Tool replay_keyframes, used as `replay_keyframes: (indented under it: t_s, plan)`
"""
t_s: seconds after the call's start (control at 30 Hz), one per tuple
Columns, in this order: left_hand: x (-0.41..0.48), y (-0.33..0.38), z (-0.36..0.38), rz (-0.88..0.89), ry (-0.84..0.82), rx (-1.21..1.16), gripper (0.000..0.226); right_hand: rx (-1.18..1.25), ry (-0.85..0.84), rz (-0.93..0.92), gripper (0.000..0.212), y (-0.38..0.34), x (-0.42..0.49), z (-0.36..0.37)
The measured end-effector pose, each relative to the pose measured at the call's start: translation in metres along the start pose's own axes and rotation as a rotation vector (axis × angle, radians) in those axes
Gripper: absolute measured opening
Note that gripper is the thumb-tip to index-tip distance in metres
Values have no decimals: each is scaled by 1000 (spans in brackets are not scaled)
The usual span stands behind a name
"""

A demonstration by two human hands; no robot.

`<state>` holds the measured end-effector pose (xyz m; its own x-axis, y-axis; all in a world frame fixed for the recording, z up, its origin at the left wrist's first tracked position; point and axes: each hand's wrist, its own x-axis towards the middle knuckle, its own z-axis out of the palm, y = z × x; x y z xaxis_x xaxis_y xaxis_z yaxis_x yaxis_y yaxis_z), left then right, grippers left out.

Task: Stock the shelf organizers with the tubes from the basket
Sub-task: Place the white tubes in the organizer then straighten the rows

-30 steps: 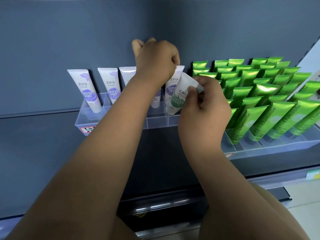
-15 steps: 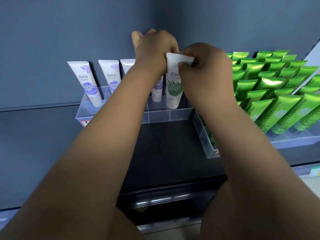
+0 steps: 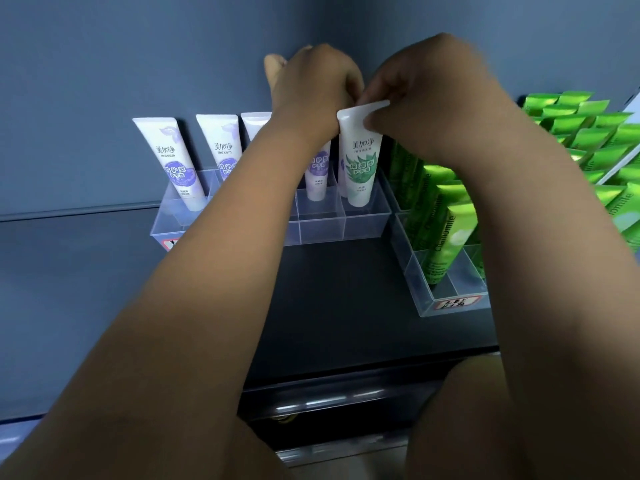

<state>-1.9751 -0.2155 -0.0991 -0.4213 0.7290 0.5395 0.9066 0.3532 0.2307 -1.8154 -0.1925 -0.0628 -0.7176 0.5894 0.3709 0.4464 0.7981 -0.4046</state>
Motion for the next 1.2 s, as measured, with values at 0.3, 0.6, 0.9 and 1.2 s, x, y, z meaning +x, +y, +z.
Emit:
replay_keyframes:
  t_s: [0.3, 0.6, 0.9, 1.2]
  plan:
    - [-2, -1, 4, 7, -8, -33, 20, -281, -62, -74, 26, 7, -3, 16]
    - [1, -8, 3, 33, -58, -82, 15, -258, 33, -25, 27, 29, 8, 35]
    - [-2, -11, -1, 45, -83, -97, 19, -252, 40, -15, 29, 31, 12, 38]
    - [-3, 0, -47, 133, -376, -276, 24, -269, 5, -3, 34, 32, 13, 33]
